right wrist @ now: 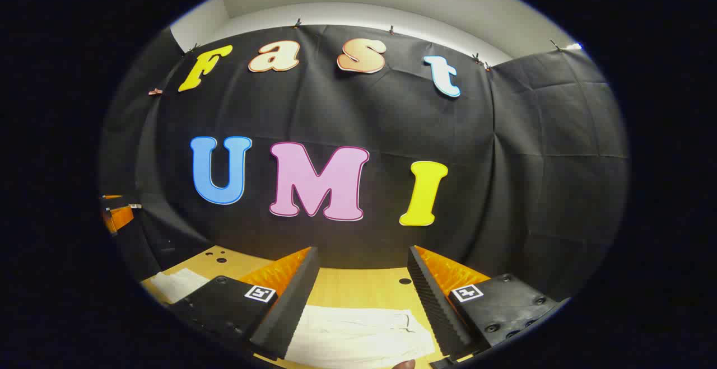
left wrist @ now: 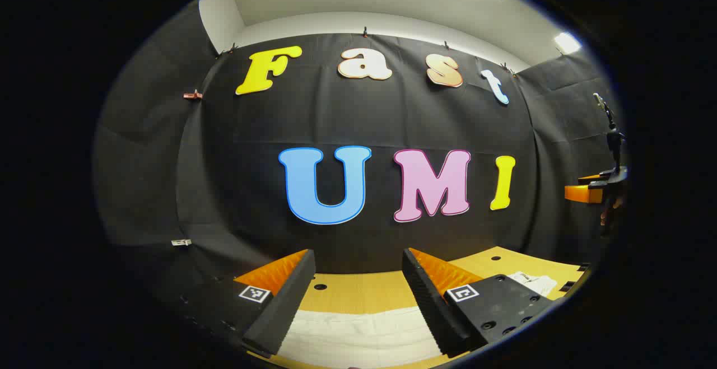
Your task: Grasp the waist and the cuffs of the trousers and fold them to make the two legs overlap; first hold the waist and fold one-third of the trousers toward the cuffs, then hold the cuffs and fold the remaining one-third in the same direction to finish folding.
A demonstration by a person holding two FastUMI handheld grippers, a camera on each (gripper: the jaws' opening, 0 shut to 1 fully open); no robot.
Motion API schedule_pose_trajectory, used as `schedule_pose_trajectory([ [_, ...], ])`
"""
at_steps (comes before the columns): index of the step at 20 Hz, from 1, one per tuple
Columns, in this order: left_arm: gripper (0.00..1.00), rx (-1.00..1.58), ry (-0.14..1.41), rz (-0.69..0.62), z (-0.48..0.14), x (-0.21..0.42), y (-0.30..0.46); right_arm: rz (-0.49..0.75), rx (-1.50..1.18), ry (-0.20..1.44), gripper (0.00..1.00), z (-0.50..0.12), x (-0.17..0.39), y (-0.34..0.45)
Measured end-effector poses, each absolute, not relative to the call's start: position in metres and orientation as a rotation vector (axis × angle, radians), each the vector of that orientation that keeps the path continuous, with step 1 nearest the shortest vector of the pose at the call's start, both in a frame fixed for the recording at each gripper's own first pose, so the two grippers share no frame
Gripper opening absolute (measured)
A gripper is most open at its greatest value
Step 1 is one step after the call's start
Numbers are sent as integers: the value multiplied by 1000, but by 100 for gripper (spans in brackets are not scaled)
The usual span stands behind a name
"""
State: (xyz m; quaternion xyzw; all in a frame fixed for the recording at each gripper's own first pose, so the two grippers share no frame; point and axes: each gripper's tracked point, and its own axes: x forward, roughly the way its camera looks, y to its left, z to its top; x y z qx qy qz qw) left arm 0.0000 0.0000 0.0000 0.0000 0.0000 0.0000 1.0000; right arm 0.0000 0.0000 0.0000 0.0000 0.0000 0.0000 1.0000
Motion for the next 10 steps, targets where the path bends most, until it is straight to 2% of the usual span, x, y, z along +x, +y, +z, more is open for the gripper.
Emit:
schedule_pose_trajectory([
  [5, 98, 5, 6, 7, -4, -3, 5, -26, -82, 2, 97, -2, -3, -3],
  [10, 98, -1, 15, 9, -7, -6, 5, -46, -8, 34, 97, -9, -3, -2],
])
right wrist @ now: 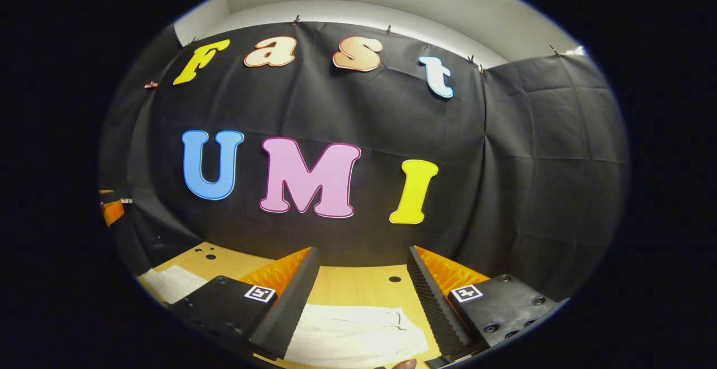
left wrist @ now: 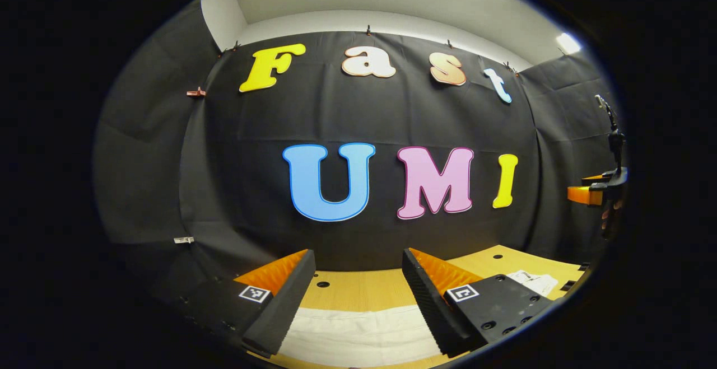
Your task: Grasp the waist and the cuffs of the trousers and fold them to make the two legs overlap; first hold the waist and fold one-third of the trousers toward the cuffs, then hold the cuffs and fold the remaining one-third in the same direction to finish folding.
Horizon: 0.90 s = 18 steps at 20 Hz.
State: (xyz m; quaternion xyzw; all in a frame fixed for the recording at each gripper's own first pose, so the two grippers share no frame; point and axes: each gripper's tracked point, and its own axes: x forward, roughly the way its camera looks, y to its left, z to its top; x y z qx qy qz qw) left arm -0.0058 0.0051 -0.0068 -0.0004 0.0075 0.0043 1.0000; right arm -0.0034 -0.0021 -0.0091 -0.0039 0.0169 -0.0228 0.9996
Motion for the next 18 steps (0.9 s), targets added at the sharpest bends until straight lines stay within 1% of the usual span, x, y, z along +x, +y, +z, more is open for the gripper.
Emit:
schedule_pose_trajectory([
  [5, 98, 2, 30, 17, -15, -9, 9, -63, 16, 73, 97, -21, -9, -11],
  [8, 98, 12, 47, 26, -23, -9, 14, -72, -44, 85, 97, -28, -10, -17],
  [11, 98, 28, 49, 20, -30, -12, 21, -35, -121, 79, 98, -32, -16, -11],
  [15, 98, 1, 62, 14, -46, -17, 36, 3, -123, 101, 98, -45, -17, 0],
  [18, 99, 115, 98, 13, -70, -23, 53, 28, -283, 129, 97, -67, -22, 0],
])
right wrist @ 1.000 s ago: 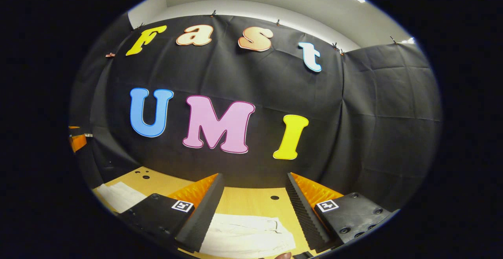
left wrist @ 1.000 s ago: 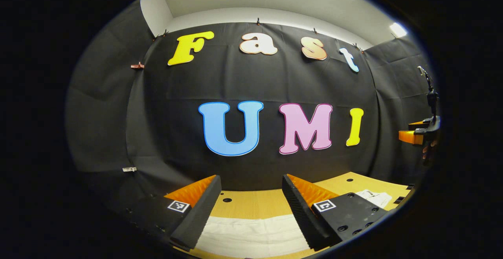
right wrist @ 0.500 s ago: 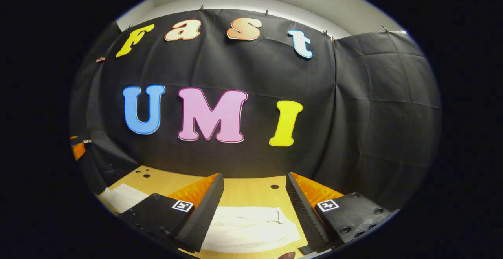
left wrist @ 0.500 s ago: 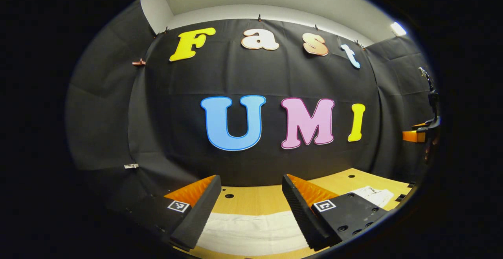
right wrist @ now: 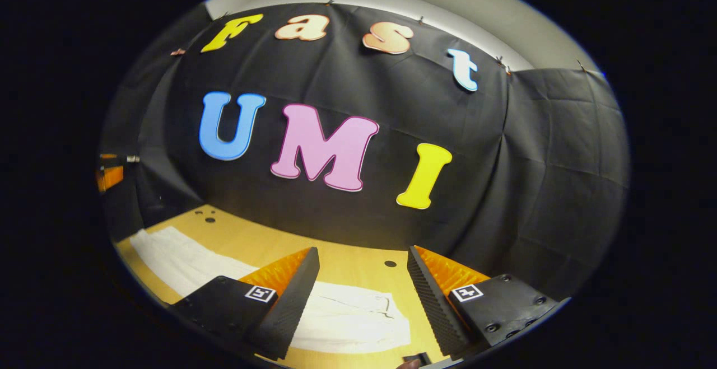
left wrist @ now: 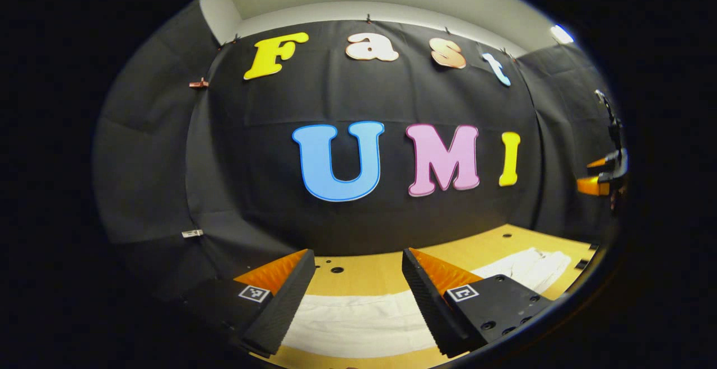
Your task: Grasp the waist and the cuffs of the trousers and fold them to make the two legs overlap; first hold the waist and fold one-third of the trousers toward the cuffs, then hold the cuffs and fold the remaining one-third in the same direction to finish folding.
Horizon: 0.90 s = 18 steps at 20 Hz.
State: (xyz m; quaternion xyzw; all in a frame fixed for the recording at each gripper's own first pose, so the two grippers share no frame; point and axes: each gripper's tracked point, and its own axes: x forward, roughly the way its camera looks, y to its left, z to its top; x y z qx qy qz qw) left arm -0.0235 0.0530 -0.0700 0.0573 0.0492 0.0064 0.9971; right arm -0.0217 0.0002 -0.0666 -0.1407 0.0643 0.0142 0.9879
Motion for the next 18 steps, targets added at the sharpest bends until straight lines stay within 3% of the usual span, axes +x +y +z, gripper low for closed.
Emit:
schedule_pose_trajectory([
  [9, 96, 615, 371, -272, -224, -45, 75, 183, -774, 323, 98, -182, -58, -20],
  [18, 96, 999, 733, -503, -369, -64, 132, 342, -1011, 505, 98, -296, -89, -38],
])
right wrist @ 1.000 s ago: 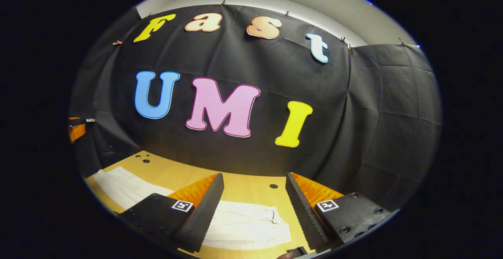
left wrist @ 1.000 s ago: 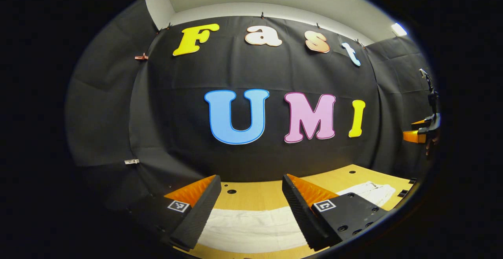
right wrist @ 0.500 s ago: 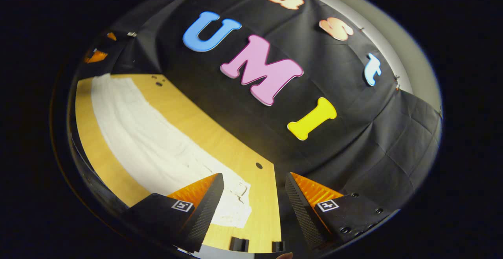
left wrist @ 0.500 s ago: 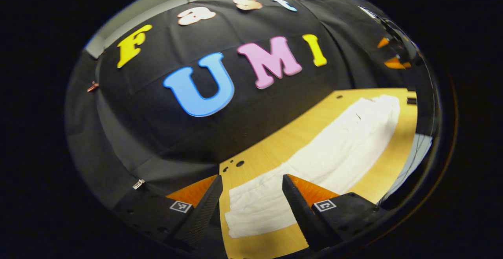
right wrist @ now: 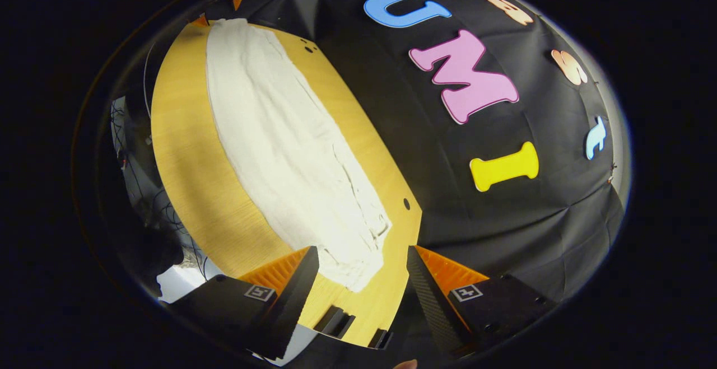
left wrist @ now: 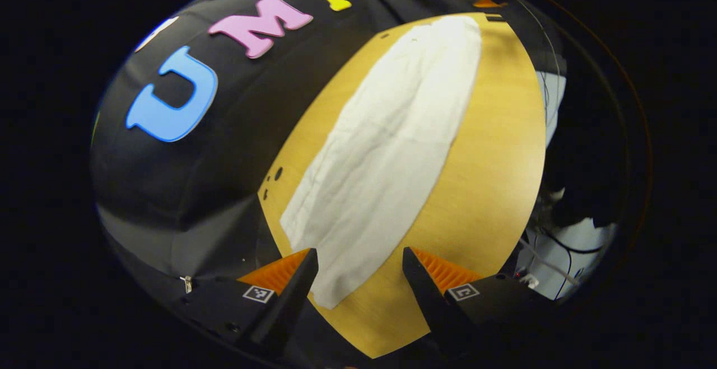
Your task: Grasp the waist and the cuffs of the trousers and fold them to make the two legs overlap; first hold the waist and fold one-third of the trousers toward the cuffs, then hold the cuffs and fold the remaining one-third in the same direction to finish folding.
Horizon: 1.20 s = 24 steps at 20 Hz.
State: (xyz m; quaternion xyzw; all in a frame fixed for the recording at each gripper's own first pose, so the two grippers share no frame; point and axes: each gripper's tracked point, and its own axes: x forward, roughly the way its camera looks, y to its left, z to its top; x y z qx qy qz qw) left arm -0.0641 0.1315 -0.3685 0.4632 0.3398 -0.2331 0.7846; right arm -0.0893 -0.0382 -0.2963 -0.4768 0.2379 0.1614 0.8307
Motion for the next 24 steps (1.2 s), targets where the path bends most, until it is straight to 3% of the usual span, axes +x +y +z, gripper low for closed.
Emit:
schedule_pose_trajectory([
  [11, 93, 1314, 771, -591, -403, -25, 145, 416, -1126, 629, 98, -371, -89, -66],
  [19, 92, 1392, 808, -605, -407, 6, 150, 539, -1212, 589, 98, -403, -61, -51],
  [23, 79, 1409, 829, -627, -414, 13, 149, 582, -1257, 529, 96, -408, -33, -40],
  [24, 71, 1408, 839, -631, -417, 14, 150, 593, -1266, 521, 96, -410, -26, -39],
])
